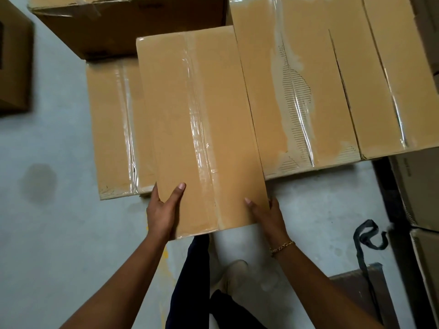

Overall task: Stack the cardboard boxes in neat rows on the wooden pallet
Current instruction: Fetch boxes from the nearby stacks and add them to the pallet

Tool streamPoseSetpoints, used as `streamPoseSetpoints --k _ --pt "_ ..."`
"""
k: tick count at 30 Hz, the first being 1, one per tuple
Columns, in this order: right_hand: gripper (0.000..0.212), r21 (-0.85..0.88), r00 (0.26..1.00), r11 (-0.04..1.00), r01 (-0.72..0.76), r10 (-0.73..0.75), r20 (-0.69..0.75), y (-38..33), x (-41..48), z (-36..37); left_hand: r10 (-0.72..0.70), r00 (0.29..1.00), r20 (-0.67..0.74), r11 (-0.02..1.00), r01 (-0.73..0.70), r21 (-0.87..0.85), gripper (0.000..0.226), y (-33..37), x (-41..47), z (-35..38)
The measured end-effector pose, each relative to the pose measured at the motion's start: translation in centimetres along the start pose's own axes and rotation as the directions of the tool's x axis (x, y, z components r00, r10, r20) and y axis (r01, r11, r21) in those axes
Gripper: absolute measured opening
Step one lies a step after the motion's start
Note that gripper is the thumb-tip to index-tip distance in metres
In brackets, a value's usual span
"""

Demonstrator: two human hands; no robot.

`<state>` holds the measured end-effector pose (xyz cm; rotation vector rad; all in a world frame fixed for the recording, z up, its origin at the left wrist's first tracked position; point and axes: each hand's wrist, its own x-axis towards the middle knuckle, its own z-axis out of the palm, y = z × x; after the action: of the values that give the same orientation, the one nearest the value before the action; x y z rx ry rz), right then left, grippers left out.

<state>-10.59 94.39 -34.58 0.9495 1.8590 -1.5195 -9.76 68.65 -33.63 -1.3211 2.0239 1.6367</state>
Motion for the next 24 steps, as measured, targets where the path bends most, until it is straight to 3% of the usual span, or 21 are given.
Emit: streamPoseSetpoints --k 5,7,8,9,11,14,16,19,24 --pt "0.121 0.023 0.995 1.000 0.017 -0.014 -0.104 -1.6 1.4 0.8 0.042 0.999 0.008 0.999 -0.042 0.023 0.059 2.1 1.4 0.6" --pt "0.115 -0.160 0.960 0.977 0.144 -0.177 -0.219 -1.7 0.4 0.4 0.055 0.998 0.012 0.998 -0.056 0.040 0.069 2.4 1.4 0.8" --pt "0.108 -0.320 0.909 0.918 0.235 -0.324 -0.261 -2.0 -0.2 -0.2 0.058 0.998 0.014 0.996 -0.058 0.062 0.075 2.4 1.3 0.8" --pt "0.103 -0.493 0.832 0.805 0.331 -0.495 -0.251 -2.0 -0.5 -1.0 0.067 0.998 0.016 0.994 -0.068 0.084 0.079 2.4 1.1 0.7" --pt "0.113 -0.760 0.692 0.476 0.442 -0.720 -0.049 -2.3 -0.3 -2.7 0.084 0.996 0.033 0.990 -0.088 0.113 0.077 1.8 1.0 0.2" --pt "0.139 -0.891 0.676 0.058 0.450 -0.675 0.297 -3.0 1.5 -4.6 0.031 0.997 0.072 0.994 -0.038 0.104 0.067 0.9 1.0 -0.3" --pt "0.144 -0.890 0.700 -0.082 0.448 -0.587 0.406 -3.8 2.9 -4.9 0.006 0.996 0.090 0.997 -0.012 0.070 0.065 0.8 1.1 -0.3" --pt "0.148 -0.873 0.734 -0.157 0.462 -0.486 0.475 -5.1 4.0 -4.4 0.006 0.995 0.095 0.998 -0.011 0.056 0.067 0.9 1.2 -0.1" --pt "0.136 -0.882 0.713 -0.075 0.466 -0.558 0.424 -4.7 4.1 -3.5 -0.004 0.997 0.071 0.999 0.000 0.054 0.075 1.7 2.3 0.1"
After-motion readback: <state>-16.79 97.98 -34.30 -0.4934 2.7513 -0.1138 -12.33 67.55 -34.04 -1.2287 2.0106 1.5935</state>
